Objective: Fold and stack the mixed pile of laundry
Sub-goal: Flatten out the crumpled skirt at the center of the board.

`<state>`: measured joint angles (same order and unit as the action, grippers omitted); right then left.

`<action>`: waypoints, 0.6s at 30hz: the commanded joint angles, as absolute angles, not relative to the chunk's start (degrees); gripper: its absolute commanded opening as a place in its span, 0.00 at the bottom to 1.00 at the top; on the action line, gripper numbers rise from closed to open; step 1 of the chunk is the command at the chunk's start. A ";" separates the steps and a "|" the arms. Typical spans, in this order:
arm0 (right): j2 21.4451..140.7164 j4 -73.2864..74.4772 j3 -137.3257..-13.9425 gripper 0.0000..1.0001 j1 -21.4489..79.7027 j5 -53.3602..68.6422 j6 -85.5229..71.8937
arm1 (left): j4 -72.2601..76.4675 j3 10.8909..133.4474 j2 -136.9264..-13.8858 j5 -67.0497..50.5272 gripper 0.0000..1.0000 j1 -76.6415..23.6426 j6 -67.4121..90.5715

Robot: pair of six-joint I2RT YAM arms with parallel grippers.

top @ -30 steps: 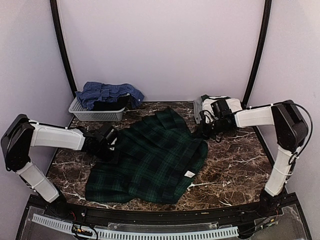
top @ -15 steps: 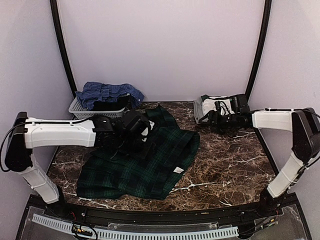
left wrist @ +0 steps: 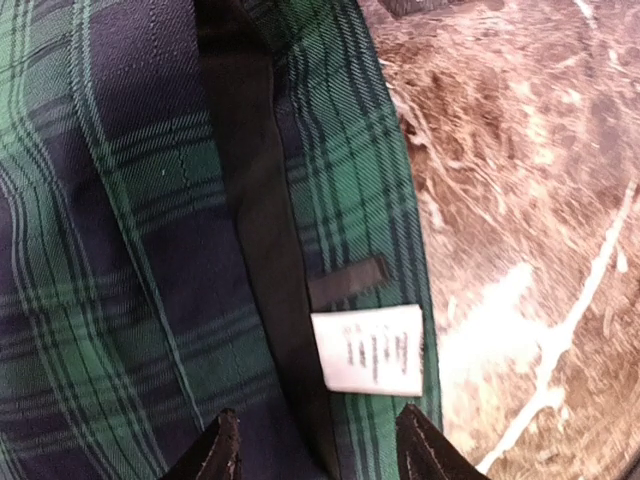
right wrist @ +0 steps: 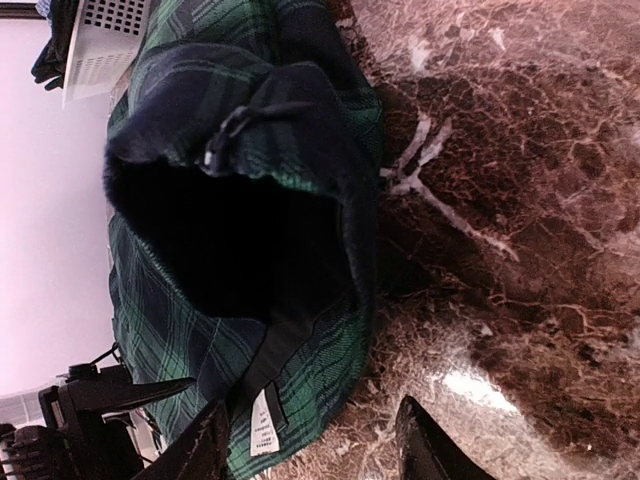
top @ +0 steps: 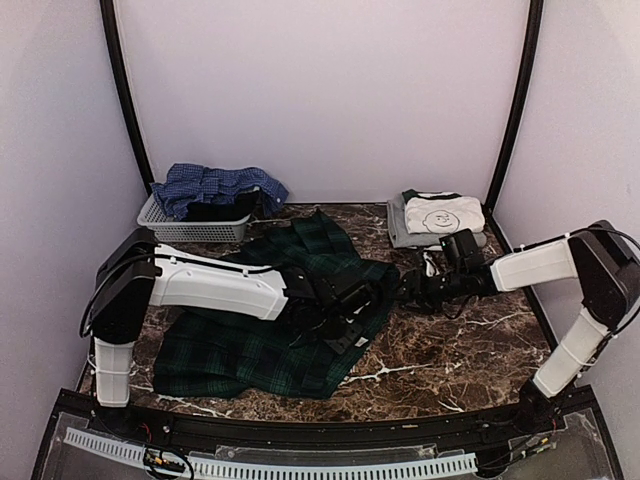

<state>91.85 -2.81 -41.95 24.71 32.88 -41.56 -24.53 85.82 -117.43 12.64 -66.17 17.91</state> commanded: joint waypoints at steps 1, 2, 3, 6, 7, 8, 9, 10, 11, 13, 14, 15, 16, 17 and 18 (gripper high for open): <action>95.17 -9.54 -41.68 0.53 26.10 31.54 -44.36 | -29.47 90.01 -119.90 17.39 0.52 -66.27 17.23; 95.83 -10.01 -41.93 0.52 26.37 31.44 -44.49 | -30.09 90.31 -120.74 17.57 0.52 -66.27 17.05; 96.49 -10.21 -42.19 0.50 26.70 31.12 -44.54 | -30.38 91.04 -121.15 17.91 0.52 -66.25 17.10; 98.57 -10.73 -42.62 0.46 27.32 30.55 -45.09 | -32.85 92.70 -123.50 19.01 0.52 -66.26 17.24; 99.25 -11.34 -42.52 0.45 27.53 30.50 -45.30 | -33.39 93.38 -123.98 19.72 0.52 -66.22 17.37; 99.83 -12.02 -42.35 0.44 27.64 30.45 -45.66 | -34.30 93.71 -124.73 20.38 0.52 -66.19 17.53; 100.52 -12.61 -42.21 0.43 27.87 30.49 -46.04 | -34.81 94.33 -125.12 20.78 0.52 -66.19 17.60; 101.11 -13.07 -42.16 0.41 28.15 30.56 -46.20 | -35.75 94.63 -125.70 21.39 0.50 -66.18 17.82; 101.64 -13.37 -42.25 0.38 28.34 30.65 -46.30 | -36.20 95.00 -125.91 21.68 0.47 -66.18 17.92; 102.78 -13.72 -42.59 0.30 28.83 30.51 -46.21 | -37.61 95.47 -126.08 22.63 0.41 -66.18 18.24; 103.28 -13.93 -42.77 0.25 28.91 30.50 -46.18 | -38.01 95.64 -126.06 23.13 0.38 -66.18 18.23; 103.60 -14.10 -42.86 0.21 28.99 30.50 -46.22 | -38.84 96.15 -126.00 23.38 0.31 -66.18 18.21; 104.03 -14.14 -42.96 0.16 29.00 30.45 -46.14 | -39.19 96.46 -125.88 23.78 0.28 -66.18 18.09; 104.27 -14.15 -43.05 0.12 29.00 30.33 -46.10 | -39.53 96.76 -125.43 23.88 0.24 -66.23 18.01; 104.51 -14.29 -43.06 0.07 29.00 30.26 -46.09 | -39.54 96.79 -125.12 24.05 0.21 -66.21 17.95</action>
<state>102.63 -13.15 -42.39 28.42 31.31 -46.11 -34.81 95.02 -125.89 21.41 -66.24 18.15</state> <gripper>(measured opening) 0.137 0.254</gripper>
